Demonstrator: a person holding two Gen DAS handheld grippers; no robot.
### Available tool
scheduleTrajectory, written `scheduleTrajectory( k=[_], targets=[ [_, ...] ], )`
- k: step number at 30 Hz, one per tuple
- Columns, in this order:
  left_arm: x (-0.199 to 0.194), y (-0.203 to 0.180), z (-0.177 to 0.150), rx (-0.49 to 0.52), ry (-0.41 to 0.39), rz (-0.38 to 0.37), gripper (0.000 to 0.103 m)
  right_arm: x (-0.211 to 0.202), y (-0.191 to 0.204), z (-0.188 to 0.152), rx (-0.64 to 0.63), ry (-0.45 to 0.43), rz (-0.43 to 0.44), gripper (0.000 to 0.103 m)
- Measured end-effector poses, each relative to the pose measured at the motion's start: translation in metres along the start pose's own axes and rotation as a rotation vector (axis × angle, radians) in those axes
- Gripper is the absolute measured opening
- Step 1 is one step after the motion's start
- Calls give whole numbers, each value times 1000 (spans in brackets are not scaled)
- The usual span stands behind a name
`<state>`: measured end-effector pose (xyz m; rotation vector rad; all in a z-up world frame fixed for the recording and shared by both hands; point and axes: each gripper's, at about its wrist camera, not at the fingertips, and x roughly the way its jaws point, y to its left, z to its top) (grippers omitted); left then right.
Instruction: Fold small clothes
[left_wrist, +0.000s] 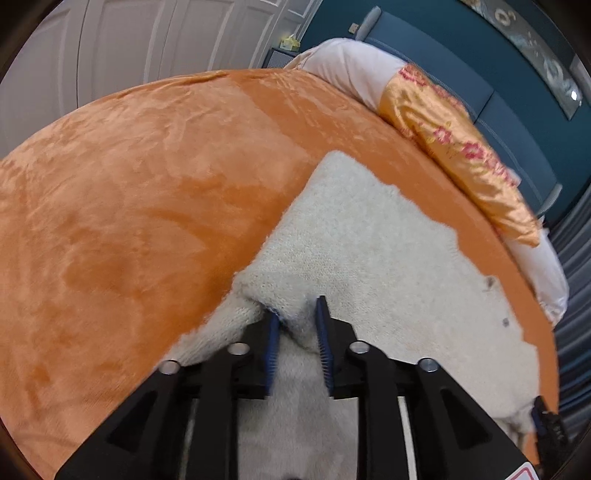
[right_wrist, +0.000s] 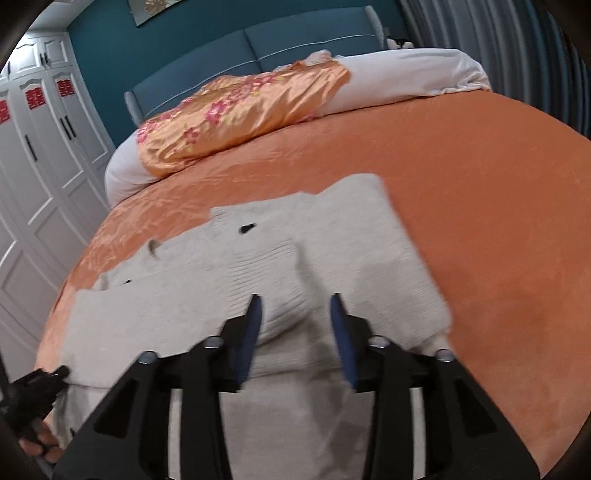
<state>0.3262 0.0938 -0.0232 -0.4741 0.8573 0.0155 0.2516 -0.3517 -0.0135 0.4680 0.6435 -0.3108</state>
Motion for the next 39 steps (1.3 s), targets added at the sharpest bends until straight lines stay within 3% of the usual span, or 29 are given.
scheduleTrajectory(
  k=[4, 5, 6, 7, 10, 12, 13, 15, 16, 19, 22, 25, 26, 28, 30, 34, 39],
  targets=[
    [6, 4, 7, -56, 22, -3, 29, 37, -6, 15, 67, 97, 31, 42],
    [9, 4, 7, -65, 28, 4, 29, 39, -5, 13, 60, 111, 27, 36],
    [11, 4, 8, -72, 31, 9, 29, 43, 2, 14, 33, 127, 36, 9],
    [12, 4, 8, -73, 29, 16, 27, 43, 12, 17, -13, 132, 66, 9],
    [14, 0, 9, -53, 25, 37, 27, 0, 20, 30, -26, -56, 137, 8],
    [19, 0, 7, -34, 28, 53, 27, -7, 7, 33, 17, -112, 109, 7],
    [20, 0, 6, -29, 26, 56, 28, 9, -4, 31, 37, -67, 48, 7],
    [23, -4, 3, -3, 16, 88, 29, 61, -21, 16, 37, 129, -32, 7],
    [24, -6, 1, 12, 10, 103, 29, 60, -22, 14, 39, 110, -17, 7],
    [21, -10, 1, 39, 12, 115, 29, 32, -12, 26, 44, 84, 17, 11],
    [-1, -4, -1, 21, 28, 48, 29, -22, -10, 18, 10, 17, 49, 15],
    [-46, 7, -17, 75, 0, 50, 38, -79, -23, -4, -13, -7, 83, 39],
    [-57, 10, -23, 87, -5, 51, 42, -98, -31, -17, -24, -4, 85, 41],
    [-83, 22, -38, 117, -2, 63, 51, -134, -45, -43, -55, 14, 62, 43],
    [-107, 35, -56, 153, 17, 80, 51, -164, -55, -70, -87, 42, 22, 49],
    [-150, 59, -98, 206, 84, 107, 55, -216, -80, -131, -86, 146, -24, 53],
    [-182, 83, -139, 164, 163, 103, 56, -253, -92, -163, 0, 212, 13, 57]
  ],
)
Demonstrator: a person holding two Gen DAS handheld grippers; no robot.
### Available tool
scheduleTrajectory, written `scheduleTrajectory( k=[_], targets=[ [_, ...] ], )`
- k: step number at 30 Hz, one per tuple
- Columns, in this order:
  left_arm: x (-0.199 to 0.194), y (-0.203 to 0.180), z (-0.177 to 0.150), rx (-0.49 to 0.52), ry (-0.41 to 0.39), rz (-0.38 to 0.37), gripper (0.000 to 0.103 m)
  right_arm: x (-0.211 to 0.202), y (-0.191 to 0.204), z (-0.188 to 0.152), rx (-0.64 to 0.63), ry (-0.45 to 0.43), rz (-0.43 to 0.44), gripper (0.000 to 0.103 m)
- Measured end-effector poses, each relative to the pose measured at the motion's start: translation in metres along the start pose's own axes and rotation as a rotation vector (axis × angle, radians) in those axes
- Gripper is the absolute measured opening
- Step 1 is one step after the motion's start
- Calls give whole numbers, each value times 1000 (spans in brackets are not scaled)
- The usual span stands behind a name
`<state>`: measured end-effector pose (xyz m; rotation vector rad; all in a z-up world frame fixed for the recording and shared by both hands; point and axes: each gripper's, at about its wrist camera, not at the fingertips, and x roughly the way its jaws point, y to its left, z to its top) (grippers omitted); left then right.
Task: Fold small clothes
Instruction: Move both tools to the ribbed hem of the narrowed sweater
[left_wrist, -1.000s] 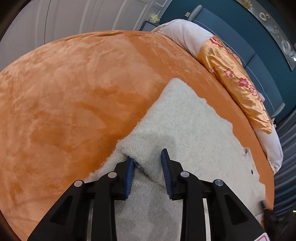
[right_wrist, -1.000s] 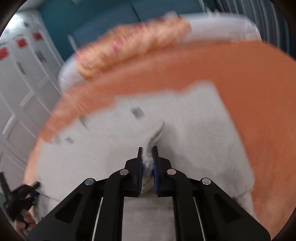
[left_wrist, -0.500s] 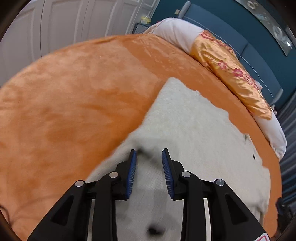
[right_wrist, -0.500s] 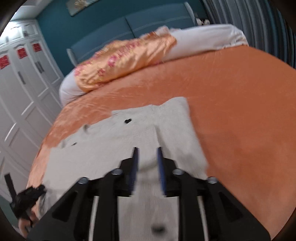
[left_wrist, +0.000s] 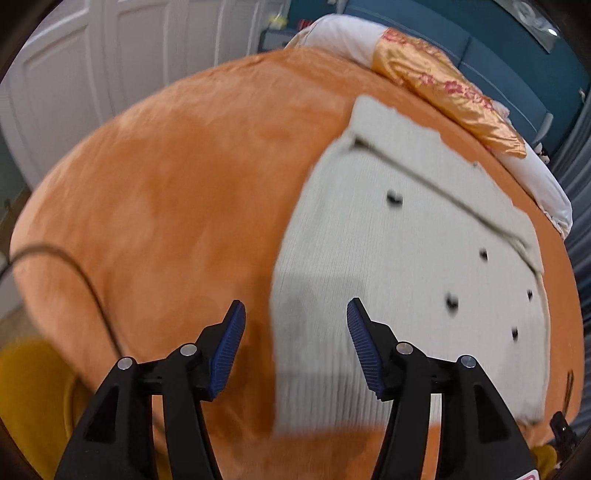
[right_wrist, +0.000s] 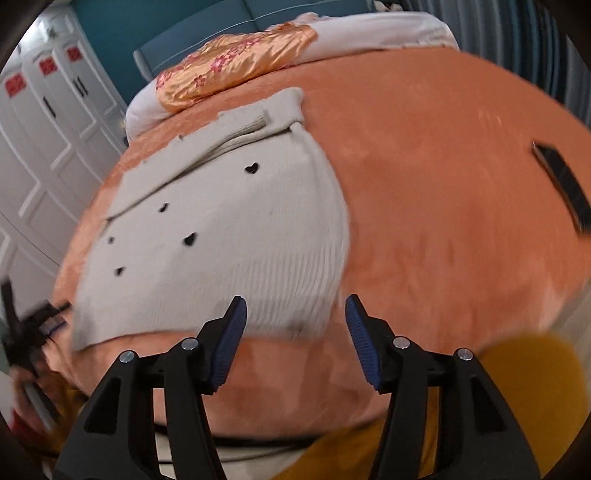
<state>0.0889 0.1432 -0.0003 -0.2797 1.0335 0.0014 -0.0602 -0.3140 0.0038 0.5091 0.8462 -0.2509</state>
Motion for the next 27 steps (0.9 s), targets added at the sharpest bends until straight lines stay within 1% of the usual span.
scheduleTrajectory(
  k=[1, 4, 5, 7, 9, 12, 13, 16, 19, 22, 27],
  targets=[
    [-4, 4, -13, -26, 28, -20, 56, -5, -1, -6, 22, 4, 13, 58],
    [-10, 10, -40, -76, 79, -60, 56, -9, 3, -24, 43, 39, 9, 59],
    [-11, 10, -50, -73, 92, -65, 56, -7, 5, -27, 41, 50, 7, 59],
    [-8, 7, -60, -49, 101, -39, 56, -2, 7, -26, 34, 55, -27, 59],
    [-7, 6, -58, -52, 84, -34, 56, 4, 2, -23, 83, 56, -17, 59],
    [-4, 8, -45, -103, 55, -68, 63, 10, -13, -23, 178, 47, -14, 59],
    [-1, 10, -40, -123, 47, -73, 64, 12, -20, -22, 222, 42, -7, 61],
    [7, 9, -34, -135, 29, -74, 66, 17, -31, -19, 291, 30, 16, 61],
    [12, 5, -29, -125, 19, -71, 69, 21, -28, -16, 282, 26, 16, 61],
    [13, 2, -26, -120, 23, -95, 69, 25, -20, -13, 248, 22, 17, 61],
    [14, 5, -22, -169, 53, -183, 69, 37, -14, -9, 234, 22, 42, 61]
  ],
)
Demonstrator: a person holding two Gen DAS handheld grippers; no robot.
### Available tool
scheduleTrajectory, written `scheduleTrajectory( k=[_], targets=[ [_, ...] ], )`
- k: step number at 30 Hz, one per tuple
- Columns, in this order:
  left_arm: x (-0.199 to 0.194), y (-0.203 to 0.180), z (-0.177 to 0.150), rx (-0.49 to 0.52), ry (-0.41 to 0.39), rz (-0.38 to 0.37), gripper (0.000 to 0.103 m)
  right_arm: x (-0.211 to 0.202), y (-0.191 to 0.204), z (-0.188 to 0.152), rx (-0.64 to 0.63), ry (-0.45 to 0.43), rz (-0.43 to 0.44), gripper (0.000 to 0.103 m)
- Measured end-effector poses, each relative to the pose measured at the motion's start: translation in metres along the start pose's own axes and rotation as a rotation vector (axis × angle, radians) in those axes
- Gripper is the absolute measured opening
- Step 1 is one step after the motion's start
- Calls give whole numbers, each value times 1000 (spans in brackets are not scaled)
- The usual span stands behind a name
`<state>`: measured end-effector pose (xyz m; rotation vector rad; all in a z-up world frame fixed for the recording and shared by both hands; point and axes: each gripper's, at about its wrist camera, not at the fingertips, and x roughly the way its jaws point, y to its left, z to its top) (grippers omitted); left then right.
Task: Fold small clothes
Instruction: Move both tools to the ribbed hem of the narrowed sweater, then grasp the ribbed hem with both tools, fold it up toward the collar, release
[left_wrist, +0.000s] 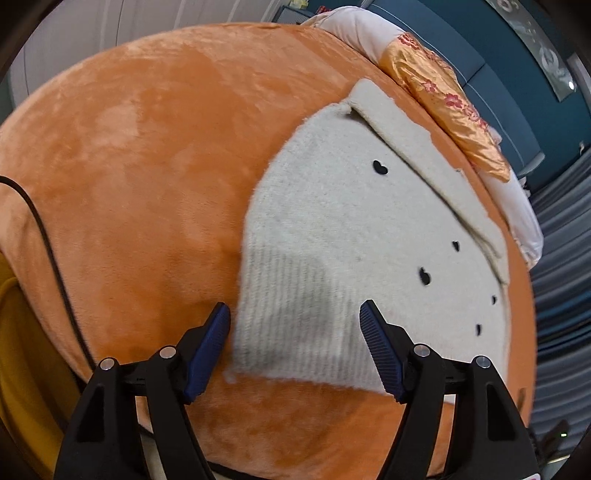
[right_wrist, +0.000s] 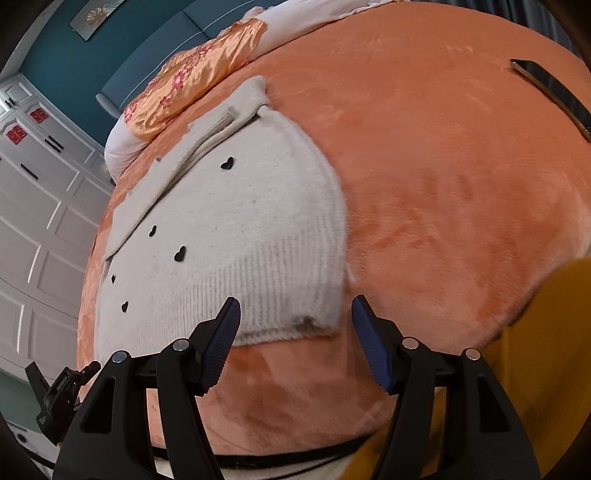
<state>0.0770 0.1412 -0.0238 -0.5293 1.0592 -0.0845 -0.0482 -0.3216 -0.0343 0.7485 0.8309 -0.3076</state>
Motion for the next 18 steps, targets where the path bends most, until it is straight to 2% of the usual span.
scheduleTrajectory(
  k=[3, 4, 5, 7, 8, 9, 14, 18],
  targets=[
    [2, -3, 3, -13, 19, -37, 68, 10, 5, 3, -11, 1, -2, 61],
    [2, -4, 4, -14, 19, -39, 60, 12, 7, 4, -16, -1, -4, 59],
    [3, -7, 6, -10, 26, -47, 52, 14, 9, 4, -22, 1, -4, 52],
    [7, -11, 8, 3, 58, -61, 19, 18, 12, 5, -32, 10, -8, 36],
    [9, -14, 10, 10, 74, -63, 10, 19, 13, 6, -35, 15, -2, 13],
    [7, -17, 11, 17, 78, -63, 6, 16, 14, 7, -42, 20, 15, 6],
    [-37, -32, 17, 74, -6, -111, 5, -27, 16, 11, -31, -76, 88, 4],
    [-77, -39, 11, 121, -28, -150, 4, -76, 25, 5, -128, -149, 109, 3]
  ],
)
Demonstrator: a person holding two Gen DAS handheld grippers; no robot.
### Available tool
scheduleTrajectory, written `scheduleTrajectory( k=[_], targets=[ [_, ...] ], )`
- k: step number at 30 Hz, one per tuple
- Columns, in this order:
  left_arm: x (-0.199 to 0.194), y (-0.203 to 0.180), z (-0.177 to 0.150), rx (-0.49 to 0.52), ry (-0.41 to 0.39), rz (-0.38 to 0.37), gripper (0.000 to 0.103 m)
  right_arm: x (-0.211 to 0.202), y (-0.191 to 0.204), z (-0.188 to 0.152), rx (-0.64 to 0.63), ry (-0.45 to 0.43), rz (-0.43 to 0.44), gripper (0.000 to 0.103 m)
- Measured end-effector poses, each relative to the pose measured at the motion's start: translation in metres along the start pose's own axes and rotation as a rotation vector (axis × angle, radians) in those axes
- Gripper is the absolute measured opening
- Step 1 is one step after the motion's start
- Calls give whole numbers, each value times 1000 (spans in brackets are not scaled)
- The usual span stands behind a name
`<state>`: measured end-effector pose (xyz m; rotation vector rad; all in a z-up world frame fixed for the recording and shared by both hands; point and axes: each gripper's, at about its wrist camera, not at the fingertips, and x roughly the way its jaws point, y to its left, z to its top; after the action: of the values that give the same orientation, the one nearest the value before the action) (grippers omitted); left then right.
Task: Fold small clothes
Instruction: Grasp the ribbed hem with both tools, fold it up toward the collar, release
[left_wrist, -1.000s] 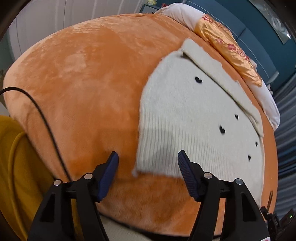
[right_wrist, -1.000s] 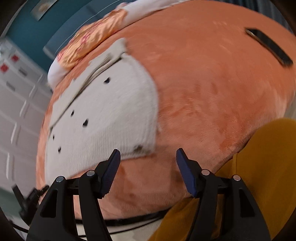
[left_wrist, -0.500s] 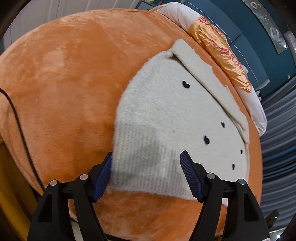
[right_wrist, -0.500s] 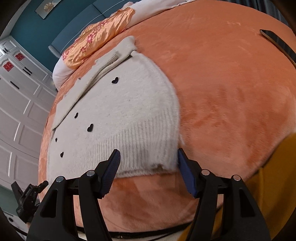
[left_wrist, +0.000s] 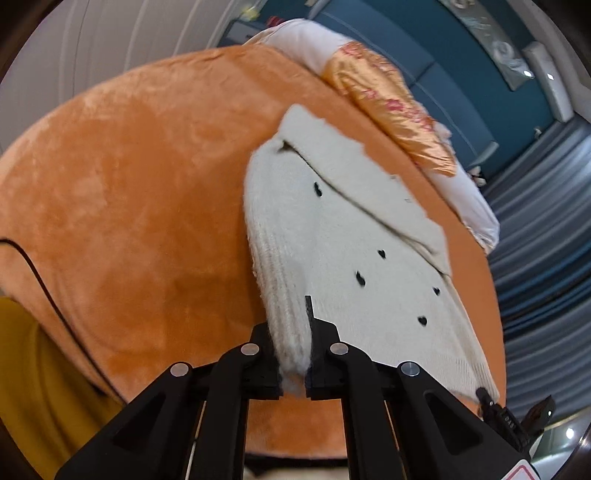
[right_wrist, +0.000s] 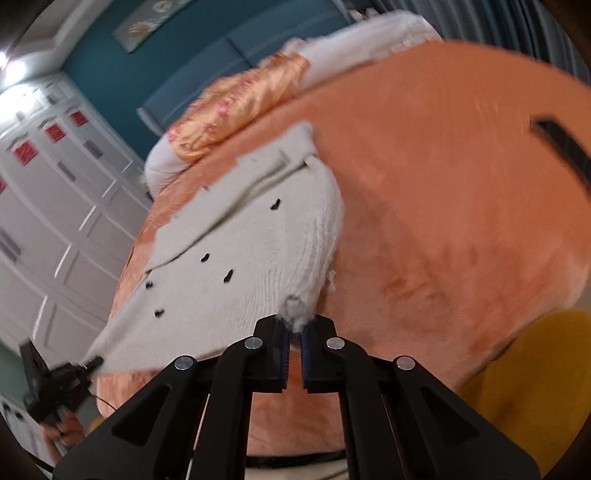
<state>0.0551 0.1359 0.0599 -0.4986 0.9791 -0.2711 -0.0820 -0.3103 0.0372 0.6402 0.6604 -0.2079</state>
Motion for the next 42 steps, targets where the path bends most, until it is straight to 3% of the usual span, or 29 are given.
scheduleTrajectory(
  k=[5, 13, 17, 21, 27, 32, 37, 42],
  targets=[
    [-51, -2, -31, 58, 22, 8, 4, -50, 8, -21, -125, 21, -21, 3],
    [-106, 12, -122, 147, 207, 99, 4, -115, 6, -107, -268, 249, -50, 3],
    [-120, 11, -137, 162, 236, 132, 4, -130, 8, -126, -289, 309, -42, 3],
    [-123, -5, -104, 215, 115, 136, 4, -125, 16, -96, -331, 210, -41, 3],
    [-83, -39, -12, 249, -130, 81, 5, -81, 28, -4, -303, -126, -42, 3],
    [-29, -60, 56, 254, -276, 96, 5, -17, 42, 49, -275, -228, -53, 3],
    [50, -59, 103, 199, -240, 141, 5, 55, 44, 86, -231, -226, -85, 3],
    [109, -52, 127, 155, -202, 178, 5, 113, 39, 104, -177, -195, -110, 4]
  ],
)
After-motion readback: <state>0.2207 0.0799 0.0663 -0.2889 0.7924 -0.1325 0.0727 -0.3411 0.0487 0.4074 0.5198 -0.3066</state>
